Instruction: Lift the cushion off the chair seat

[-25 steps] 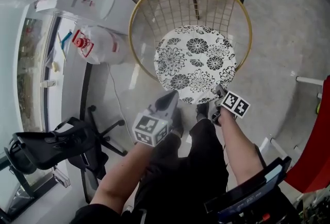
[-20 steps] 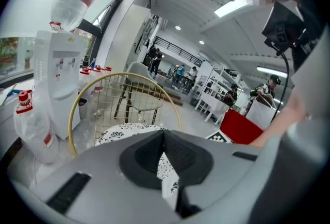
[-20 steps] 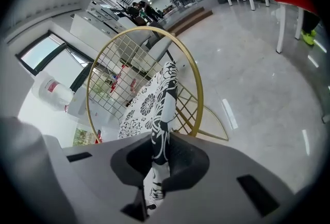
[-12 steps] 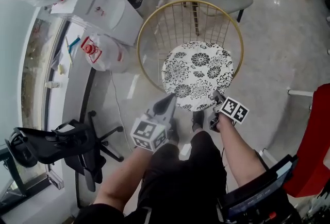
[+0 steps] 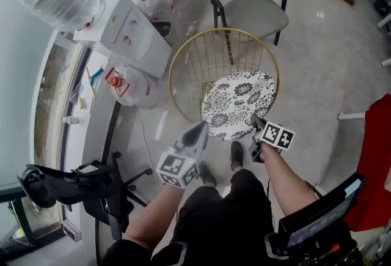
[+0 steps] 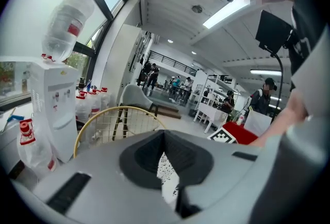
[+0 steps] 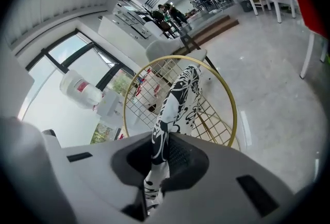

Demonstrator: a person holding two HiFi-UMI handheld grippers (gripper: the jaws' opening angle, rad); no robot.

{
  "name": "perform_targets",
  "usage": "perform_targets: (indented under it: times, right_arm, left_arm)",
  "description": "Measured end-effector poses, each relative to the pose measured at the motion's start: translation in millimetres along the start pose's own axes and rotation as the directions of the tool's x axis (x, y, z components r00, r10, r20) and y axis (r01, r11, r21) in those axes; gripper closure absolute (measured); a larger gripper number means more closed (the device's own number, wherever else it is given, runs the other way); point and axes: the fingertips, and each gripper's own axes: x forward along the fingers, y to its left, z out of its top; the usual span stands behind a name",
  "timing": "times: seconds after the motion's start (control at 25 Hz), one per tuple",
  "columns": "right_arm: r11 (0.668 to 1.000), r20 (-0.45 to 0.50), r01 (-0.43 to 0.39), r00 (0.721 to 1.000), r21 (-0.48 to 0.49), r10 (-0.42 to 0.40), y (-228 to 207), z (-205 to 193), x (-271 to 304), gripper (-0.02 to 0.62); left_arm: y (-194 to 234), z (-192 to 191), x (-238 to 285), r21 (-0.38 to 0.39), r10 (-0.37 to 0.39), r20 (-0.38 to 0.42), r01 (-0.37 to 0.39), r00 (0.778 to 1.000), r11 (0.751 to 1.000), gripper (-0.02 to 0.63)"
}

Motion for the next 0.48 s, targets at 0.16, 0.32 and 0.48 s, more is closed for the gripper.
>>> perform_targets:
  times: [0.16,0.32,0.48]
  right_arm:
    - [0.997,0.023,-0.07,0.997,-0.027,0.07,36.1,15.2,-10.6,0.566]
    - [0.991,0.027,-0.113,0.993,-0.077,0.115,71.7,24.9,-18.5,0.568]
    - [0.987,0.025,-0.119,0.992,-0.108,0.122,96.8,29.7,-27.8,0.568]
  left_arm:
    - [0.3,22.5,-10.5,0.016,0.001,0.023,-0.001,1.0,1.0,0.598]
    - [3.1,36.8,-22.5,0.037,0.012,0.029,-0.013,1.0,0.999,0.598]
    - [3.5,52.6,-35.0,0.033,0.001,0.054,-0.003,0.999,0.999,0.598]
